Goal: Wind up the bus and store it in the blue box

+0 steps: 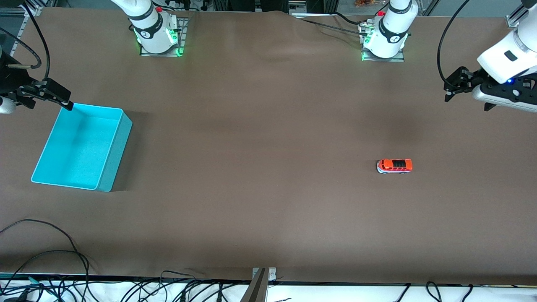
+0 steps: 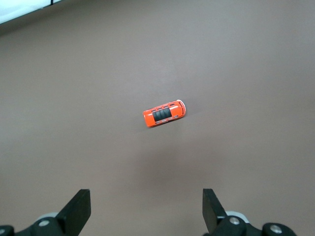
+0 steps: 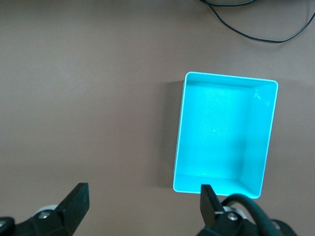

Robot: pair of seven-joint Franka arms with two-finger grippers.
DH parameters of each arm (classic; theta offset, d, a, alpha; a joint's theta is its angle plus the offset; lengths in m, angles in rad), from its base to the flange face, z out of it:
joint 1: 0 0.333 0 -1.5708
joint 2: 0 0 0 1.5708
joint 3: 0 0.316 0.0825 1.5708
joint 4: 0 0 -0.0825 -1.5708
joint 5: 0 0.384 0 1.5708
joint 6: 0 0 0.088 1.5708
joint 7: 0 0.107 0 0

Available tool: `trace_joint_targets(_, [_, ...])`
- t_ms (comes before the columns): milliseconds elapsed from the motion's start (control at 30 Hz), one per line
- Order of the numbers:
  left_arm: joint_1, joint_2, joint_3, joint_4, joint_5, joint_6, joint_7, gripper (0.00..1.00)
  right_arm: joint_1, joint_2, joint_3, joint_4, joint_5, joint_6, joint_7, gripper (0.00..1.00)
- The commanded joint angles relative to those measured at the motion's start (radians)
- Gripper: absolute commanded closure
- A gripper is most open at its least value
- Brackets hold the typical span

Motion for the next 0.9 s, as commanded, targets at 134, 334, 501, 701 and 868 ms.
trace_joint_targets(134, [0.017,0.030,-0.004,0.065,0.017,0.007,-0.022,0.00,0.002,0.005,0.000,0.027,0.012,-0.014,-0.006,0.00])
trace_joint_targets(334, [0.027,0.033,-0.001,0.083,0.017,0.002,-0.039,0.00,0.000,0.006,0.000,0.027,0.013,-0.012,-0.013,0.00])
trace_joint_targets(501, [0.048,0.032,-0.001,0.085,0.010,-0.022,-0.053,0.00,0.000,0.005,0.000,0.027,0.012,-0.012,-0.012,0.00])
trace_joint_targets(701, [0.053,0.030,0.002,0.094,0.007,-0.036,-0.052,0.00,0.000,0.005,0.001,0.027,0.012,-0.009,-0.010,0.00])
trace_joint_targets(868, [0.039,0.032,-0.004,0.102,0.001,-0.039,-0.055,0.00,0.000,0.006,0.000,0.027,0.012,-0.009,-0.012,0.00])
